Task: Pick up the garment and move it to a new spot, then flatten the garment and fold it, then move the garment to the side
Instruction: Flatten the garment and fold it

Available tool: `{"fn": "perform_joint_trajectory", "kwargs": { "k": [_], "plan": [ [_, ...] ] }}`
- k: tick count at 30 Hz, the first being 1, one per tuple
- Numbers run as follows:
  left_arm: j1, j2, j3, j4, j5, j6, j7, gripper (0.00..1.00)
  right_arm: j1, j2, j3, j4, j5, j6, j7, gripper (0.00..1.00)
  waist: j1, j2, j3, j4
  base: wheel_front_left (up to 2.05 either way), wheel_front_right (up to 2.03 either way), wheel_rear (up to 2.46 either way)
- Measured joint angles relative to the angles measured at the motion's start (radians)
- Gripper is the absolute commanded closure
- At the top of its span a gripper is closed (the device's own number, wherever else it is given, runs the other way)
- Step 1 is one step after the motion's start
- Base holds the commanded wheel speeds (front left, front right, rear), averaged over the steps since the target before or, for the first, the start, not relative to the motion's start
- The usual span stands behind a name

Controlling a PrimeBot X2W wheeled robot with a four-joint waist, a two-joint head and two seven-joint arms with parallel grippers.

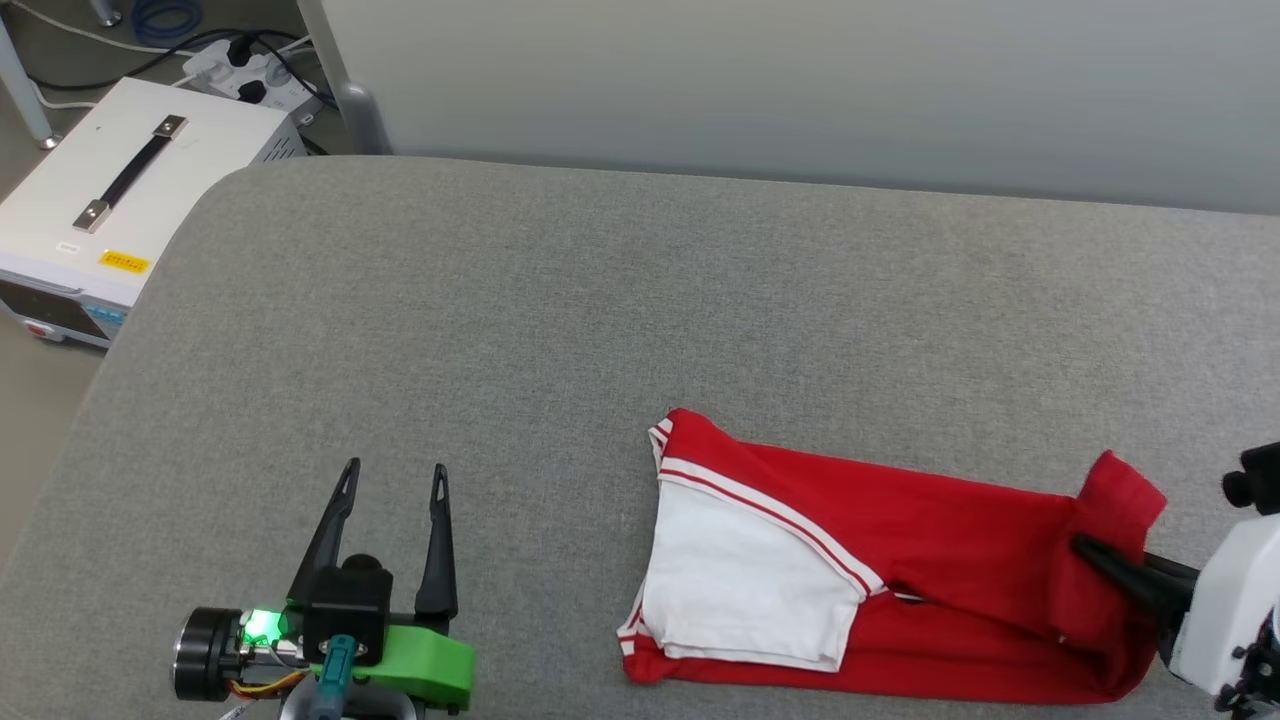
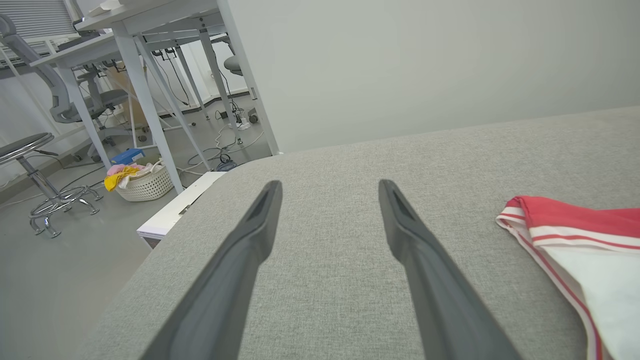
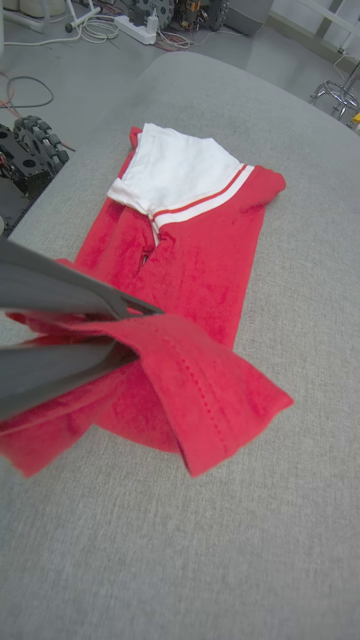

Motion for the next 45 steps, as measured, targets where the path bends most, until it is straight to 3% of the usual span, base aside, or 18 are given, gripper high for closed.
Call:
{"fn": "perform_joint_trajectory", "kwargs": {
  "k": [9,19,26,33,34,35,36,41,45],
  "plan": [
    [-0.004,-0.023,-0.002,0.006,0.009,-0.017,0.000,0.00,-0.135,0.143,0.122,-0.044,-0.049,0.000,0.090,1.00,0.0000,0.0000,0.035,0.027,0.00,0.00,0.00],
    [-0.035,-0.041,-0.004,0.015,0.017,-0.026,0.000,0.00,-0.315,0.292,0.294,0.096,-0.115,0.000,0.104,1.00,0.0000,-0.0001,0.078,0.063,0.00,0.00,0.00],
    [-0.059,-0.052,-0.004,0.016,0.023,-0.031,0.000,0.00,-0.388,0.342,0.384,0.234,-0.157,0.000,0.079,1.00,0.0000,0.0000,0.110,0.077,0.00,0.00,0.00],
    [-0.072,-0.059,-0.004,0.024,0.023,-0.032,0.000,0.00,-0.423,0.368,0.447,0.352,-0.214,0.000,-0.013,1.00,0.0000,-0.0001,0.122,0.081,0.00,0.00,0.00],
    [-0.072,-0.060,-0.004,0.026,0.023,-0.032,0.000,0.00,-0.424,0.369,0.458,0.357,-0.213,0.000,-0.020,0.89,0.0000,-0.0001,0.119,0.079,0.00,0.00,0.00],
    [-0.072,-0.060,-0.004,0.028,0.023,-0.032,0.000,0.00,-0.424,0.368,0.468,0.357,-0.213,0.000,-0.034,0.58,0.0000,-0.0001,0.114,0.078,0.00,0.00,0.00],
    [-0.072,-0.060,-0.003,0.030,0.023,-0.032,0.000,0.00,-0.424,0.363,0.477,0.355,-0.219,0.000,-0.054,0.00,0.0000,-0.0001,0.110,0.076,0.00,0.00,0.00],
    [-0.058,-0.058,0.007,0.034,0.023,-0.032,0.000,0.00,-0.416,0.274,0.460,0.237,-0.274,0.000,-0.231,0.00,0.0000,-0.0001,0.066,0.056,0.00,0.00,0.00],
    [-0.040,-0.057,0.017,0.027,0.023,-0.032,0.000,0.00,-0.377,0.239,0.332,0.174,-0.342,0.000,-0.367,0.00,0.0000,0.0000,0.046,0.031,0.00,0.00,0.00]
  ]
}}
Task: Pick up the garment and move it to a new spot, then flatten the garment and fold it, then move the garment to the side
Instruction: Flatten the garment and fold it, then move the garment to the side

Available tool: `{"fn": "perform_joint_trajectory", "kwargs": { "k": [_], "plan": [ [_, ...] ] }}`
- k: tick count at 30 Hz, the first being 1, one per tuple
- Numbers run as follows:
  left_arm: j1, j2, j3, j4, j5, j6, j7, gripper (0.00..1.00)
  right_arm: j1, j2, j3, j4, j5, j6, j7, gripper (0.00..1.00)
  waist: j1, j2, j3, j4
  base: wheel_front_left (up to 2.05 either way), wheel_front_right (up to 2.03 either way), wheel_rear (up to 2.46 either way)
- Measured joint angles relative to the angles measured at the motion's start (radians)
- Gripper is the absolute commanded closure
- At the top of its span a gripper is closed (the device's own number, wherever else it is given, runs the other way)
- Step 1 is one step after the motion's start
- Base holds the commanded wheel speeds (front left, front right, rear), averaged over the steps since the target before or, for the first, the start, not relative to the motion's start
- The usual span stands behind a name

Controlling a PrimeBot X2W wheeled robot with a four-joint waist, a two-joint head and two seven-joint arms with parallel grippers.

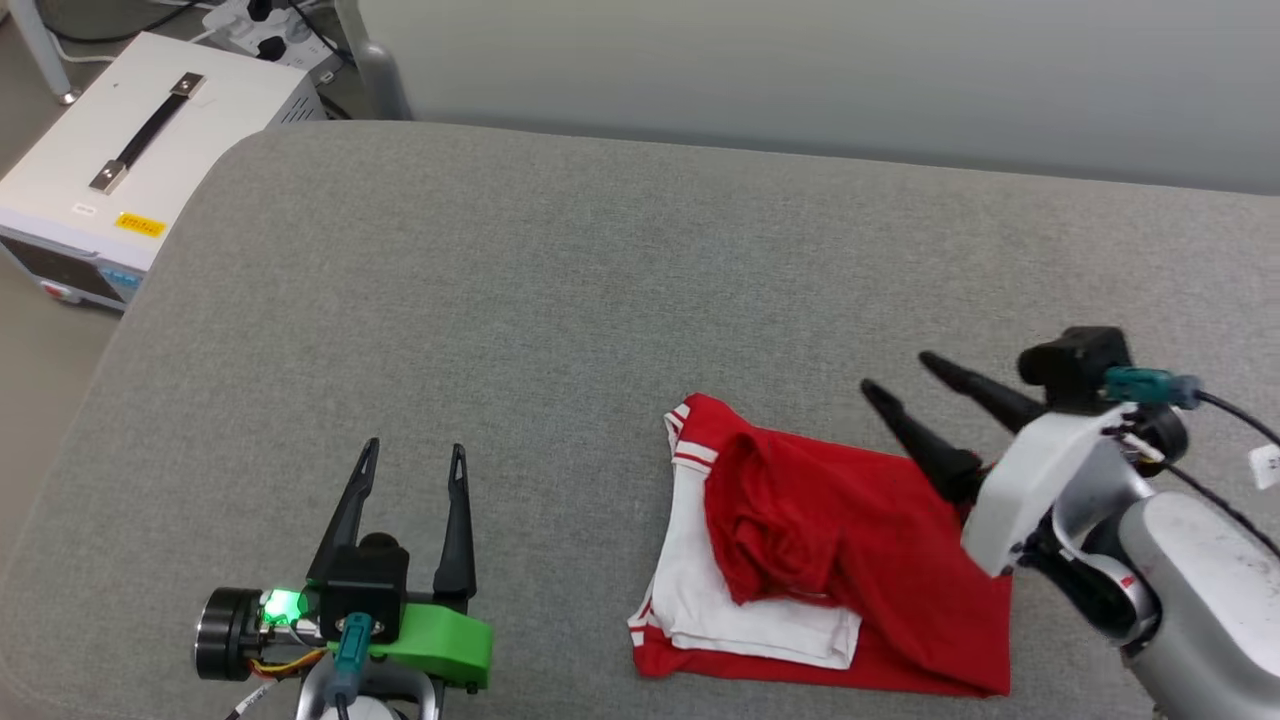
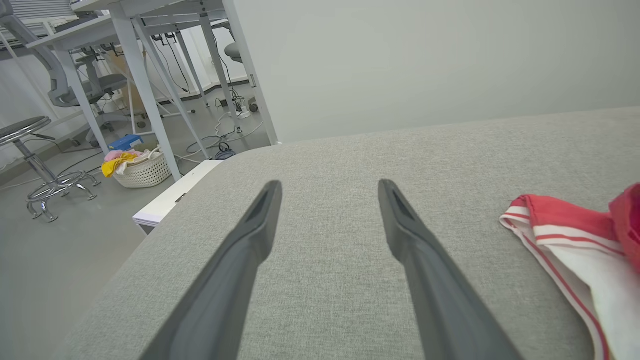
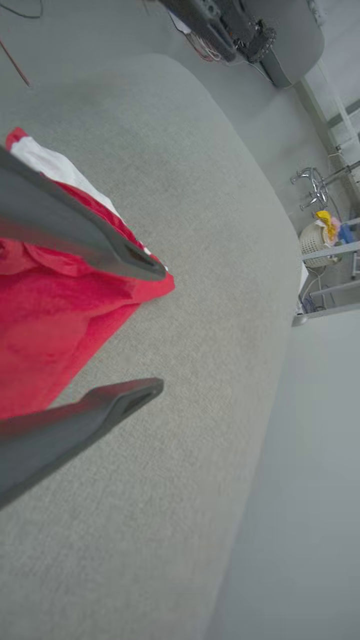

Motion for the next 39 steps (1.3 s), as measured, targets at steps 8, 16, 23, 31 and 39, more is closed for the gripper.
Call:
{"fn": "perform_joint_trajectory", "kwargs": {
  "k": [8,16,23,31,39],
  "plan": [
    [0.022,0.006,0.011,-0.013,0.000,-0.002,0.000,0.00,0.128,0.065,-0.320,-0.070,-0.284,0.000,-0.222,0.00,0.0000,0.0000,-0.035,-0.058,0.00,0.00,0.00],
    [0.044,0.015,0.010,-0.028,0.000,-0.002,0.000,0.00,0.319,0.230,-0.565,-0.179,-0.534,0.000,-0.357,0.00,0.0000,0.0000,-0.084,-0.113,0.00,0.00,0.00],
    [0.067,0.016,0.013,-0.039,0.000,-0.006,0.000,0.00,0.444,0.307,-0.602,-0.226,-0.598,0.000,-0.367,0.00,0.0000,0.0000,-0.113,-0.133,0.00,0.00,0.00],
    [0.094,0.024,0.015,-0.045,0.000,-0.012,0.000,0.00,0.552,0.368,-0.623,-0.270,-0.650,0.000,-0.368,0.00,0.0000,0.0000,-0.128,-0.122,0.00,0.00,0.00],
    [0.103,0.026,0.016,-0.049,0.000,-0.012,0.000,0.00,0.565,0.379,-0.632,-0.271,-0.659,0.000,-0.368,0.00,0.0000,0.0000,-0.125,-0.117,0.00,0.00,0.00]
  ]
}}
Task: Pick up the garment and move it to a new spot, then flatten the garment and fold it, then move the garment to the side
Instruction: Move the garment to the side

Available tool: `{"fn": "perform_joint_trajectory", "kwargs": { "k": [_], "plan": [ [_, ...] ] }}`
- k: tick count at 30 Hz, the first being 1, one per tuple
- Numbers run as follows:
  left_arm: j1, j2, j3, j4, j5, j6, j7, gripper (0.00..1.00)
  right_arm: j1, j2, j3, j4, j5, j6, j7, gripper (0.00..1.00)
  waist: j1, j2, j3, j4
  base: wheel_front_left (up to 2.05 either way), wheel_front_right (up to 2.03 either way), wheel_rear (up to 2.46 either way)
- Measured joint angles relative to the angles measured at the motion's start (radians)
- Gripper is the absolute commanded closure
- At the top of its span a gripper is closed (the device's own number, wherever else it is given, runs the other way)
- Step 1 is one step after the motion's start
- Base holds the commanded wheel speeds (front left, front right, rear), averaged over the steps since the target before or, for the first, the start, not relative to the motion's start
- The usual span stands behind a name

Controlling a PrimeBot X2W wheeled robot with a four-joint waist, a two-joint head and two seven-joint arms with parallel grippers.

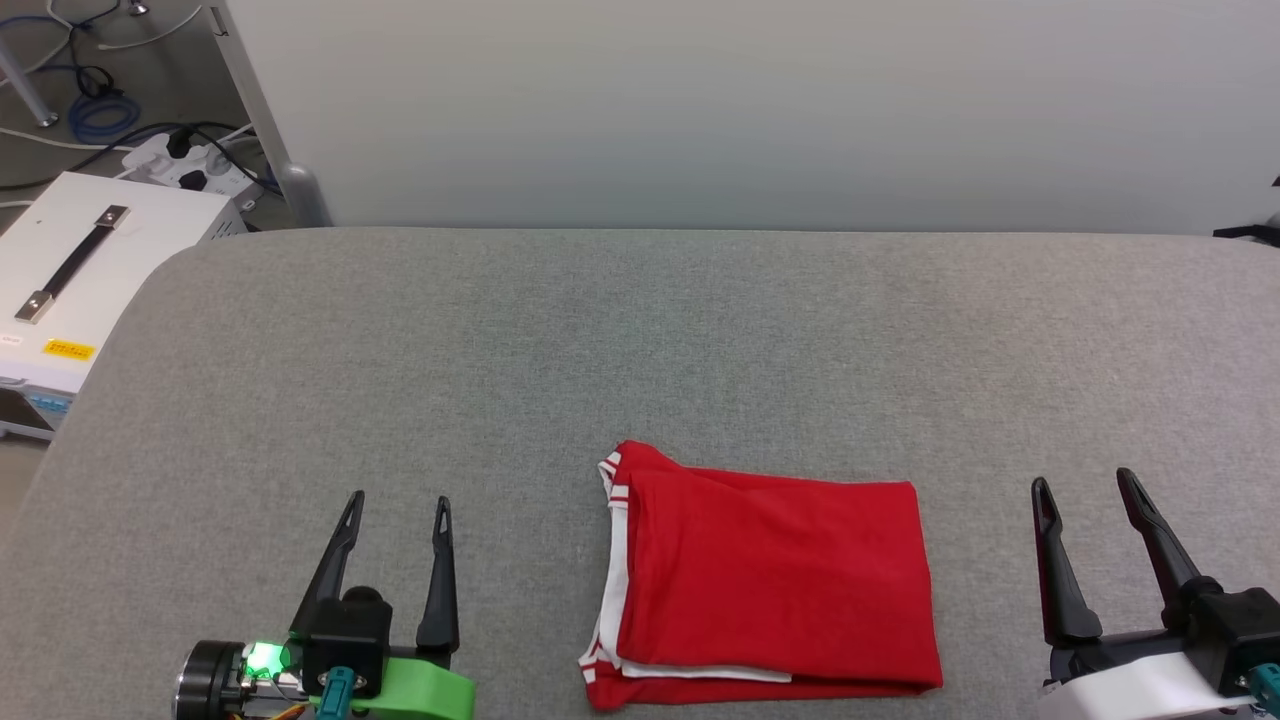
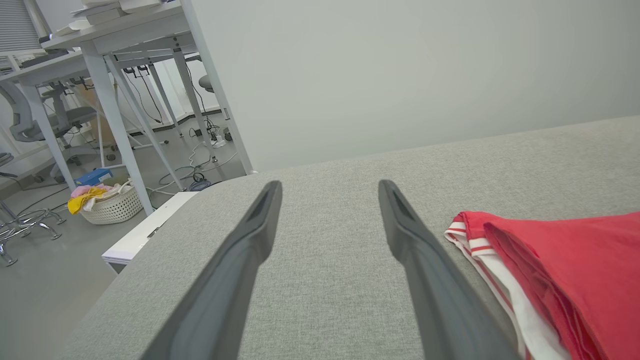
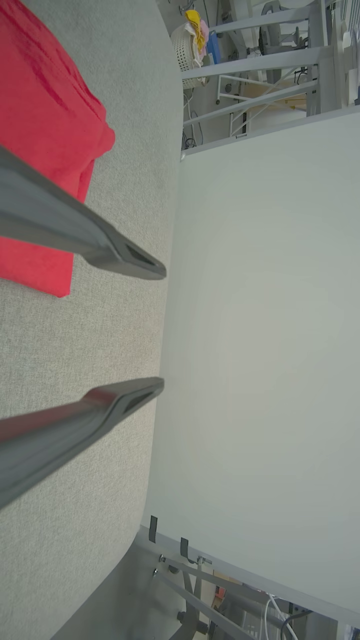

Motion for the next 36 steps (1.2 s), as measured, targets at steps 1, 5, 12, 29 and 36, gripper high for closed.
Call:
{"fn": "perform_joint_trajectory", "kwargs": {
  "k": [1,5,12,29,36],
  "plan": [
    [0.000,0.000,0.000,0.000,0.000,0.000,0.000,0.00,0.000,0.000,0.000,0.000,-0.002,0.000,0.000,0.00,0.0000,0.0000,0.001,0.001,0.00,0.00,0.00],
    [0.000,0.001,0.000,0.000,0.000,0.000,0.000,0.00,-0.001,-0.004,0.000,0.000,-0.013,0.000,0.000,0.00,0.0000,0.0000,0.005,0.004,0.00,0.00,0.00],
    [-0.001,0.001,0.000,0.006,0.000,-0.008,0.000,0.00,-0.095,-0.093,0.002,-0.028,-0.016,0.000,-0.002,0.00,0.0000,0.0000,0.014,0.005,0.00,0.00,0.00],
    [-0.047,-0.009,-0.019,0.006,0.000,-0.025,0.000,0.00,-0.279,-0.500,0.200,-0.010,0.641,0.000,0.807,0.00,0.0000,0.0000,0.087,0.042,0.00,0.00,0.00],
    [-0.089,-0.023,-0.031,0.005,0.000,-0.031,0.000,0.00,-0.278,-0.518,0.266,0.031,0.772,0.000,0.943,0.00,0.0000,0.0000,0.135,0.067,0.00,0.00,0.00]
  ]
}}
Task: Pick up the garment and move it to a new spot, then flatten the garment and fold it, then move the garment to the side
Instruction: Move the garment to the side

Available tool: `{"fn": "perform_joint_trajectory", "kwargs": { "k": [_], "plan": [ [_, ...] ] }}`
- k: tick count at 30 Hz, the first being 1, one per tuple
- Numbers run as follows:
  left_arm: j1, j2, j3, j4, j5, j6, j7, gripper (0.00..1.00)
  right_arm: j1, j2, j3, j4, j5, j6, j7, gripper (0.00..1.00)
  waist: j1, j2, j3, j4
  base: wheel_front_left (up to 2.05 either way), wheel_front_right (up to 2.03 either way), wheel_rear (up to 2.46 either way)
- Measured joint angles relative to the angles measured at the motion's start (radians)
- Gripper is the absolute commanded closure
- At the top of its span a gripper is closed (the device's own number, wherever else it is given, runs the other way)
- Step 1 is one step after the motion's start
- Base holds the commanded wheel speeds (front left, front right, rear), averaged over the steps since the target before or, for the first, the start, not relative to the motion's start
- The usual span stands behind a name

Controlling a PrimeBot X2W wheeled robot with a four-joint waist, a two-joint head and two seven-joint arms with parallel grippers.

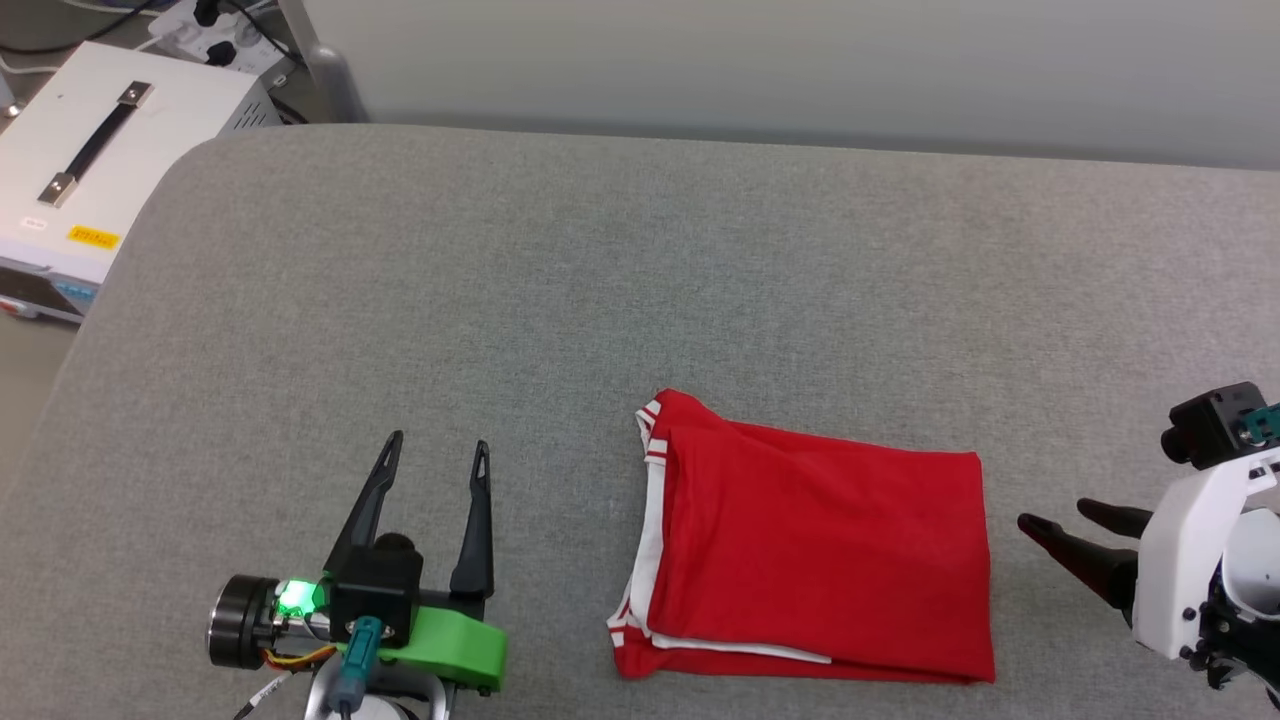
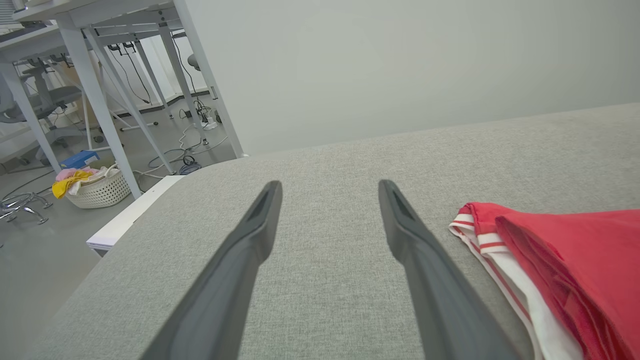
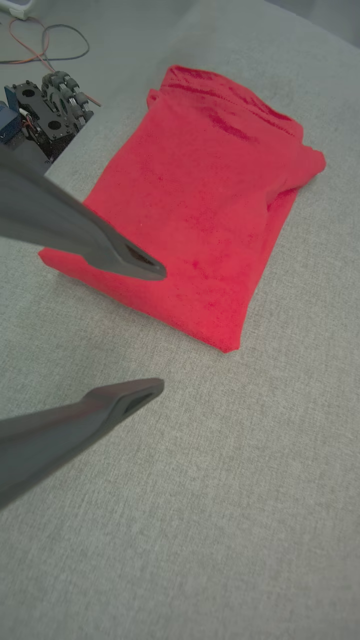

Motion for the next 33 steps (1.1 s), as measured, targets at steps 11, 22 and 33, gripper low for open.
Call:
{"fn": "perform_joint_trajectory", "kwargs": {
  "k": [11,22,33],
  "plan": [
    [-0.058,-0.016,-0.010,0.002,0.001,-0.004,0.000,0.00,-0.035,0.072,0.102,0.160,0.036,0.000,-0.005,0.00,0.0000,0.0000,0.087,0.053,0.00,0.00,0.00],
    [-0.077,-0.027,-0.016,0.006,0.001,-0.007,0.000,0.00,-0.104,0.075,0.236,0.228,0.050,0.000,-0.102,0.36,0.0000,-0.0001,0.134,0.078,0.00,0.00,0.00],
    [-0.075,-0.029,-0.010,0.018,0.001,-0.007,0.000,0.00,-0.135,0.031,0.301,0.202,0.048,0.000,-0.243,1.00,0.0000,0.0000,0.099,0.045,0.00,0.00,0.00]
  ]
}}
